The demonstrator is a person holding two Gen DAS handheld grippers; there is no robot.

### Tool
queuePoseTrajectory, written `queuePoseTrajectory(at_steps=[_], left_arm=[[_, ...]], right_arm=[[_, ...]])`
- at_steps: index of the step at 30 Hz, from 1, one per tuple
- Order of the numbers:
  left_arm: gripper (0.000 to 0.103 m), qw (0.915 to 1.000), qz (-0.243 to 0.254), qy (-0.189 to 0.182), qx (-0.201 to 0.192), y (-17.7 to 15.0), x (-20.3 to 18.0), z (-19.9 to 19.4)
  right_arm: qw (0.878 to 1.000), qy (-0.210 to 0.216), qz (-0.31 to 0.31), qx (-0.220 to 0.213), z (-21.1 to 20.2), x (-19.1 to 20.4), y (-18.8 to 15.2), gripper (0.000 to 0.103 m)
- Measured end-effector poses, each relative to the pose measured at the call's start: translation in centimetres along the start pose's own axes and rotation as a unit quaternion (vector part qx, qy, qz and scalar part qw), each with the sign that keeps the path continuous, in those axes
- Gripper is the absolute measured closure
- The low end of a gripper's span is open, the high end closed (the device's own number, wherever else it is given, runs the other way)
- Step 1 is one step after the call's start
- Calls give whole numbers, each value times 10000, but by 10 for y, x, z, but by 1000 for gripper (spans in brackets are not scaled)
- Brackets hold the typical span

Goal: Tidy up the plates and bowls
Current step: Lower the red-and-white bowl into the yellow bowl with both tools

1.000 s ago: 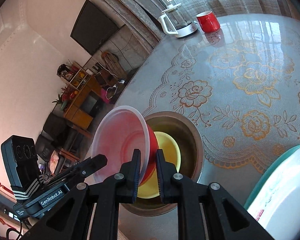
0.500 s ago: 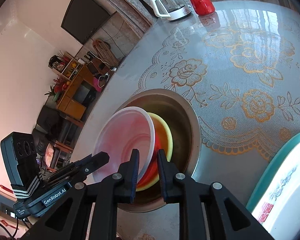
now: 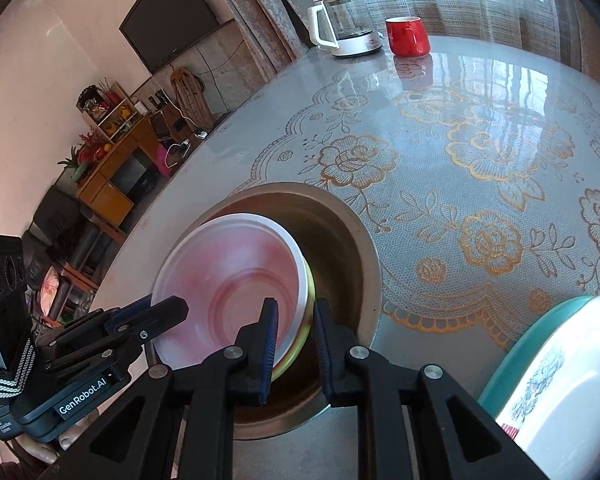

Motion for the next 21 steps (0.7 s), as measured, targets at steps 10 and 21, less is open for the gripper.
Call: queuePoseTrajectory(at_steps=[10, 21], left_arm=[[86, 9987, 330, 367, -98, 6, -3, 9], [85, 9943, 755, 727, -193, 7, -12, 18]], right_arm=[[9983, -450, -270, -242, -2, -1, 4, 87], [9965, -573, -515, -321, 1, 2, 4, 87]])
Point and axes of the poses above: each gripper's, at about its wrist camera, not at the fingertips, and z roughly the way its jaws point, x to its left, y to its top, the point moved 6 cm from there along z, roughly the way its jaws point, and after that the axes turned 11 degrees about -y, right-handed, at the moved point
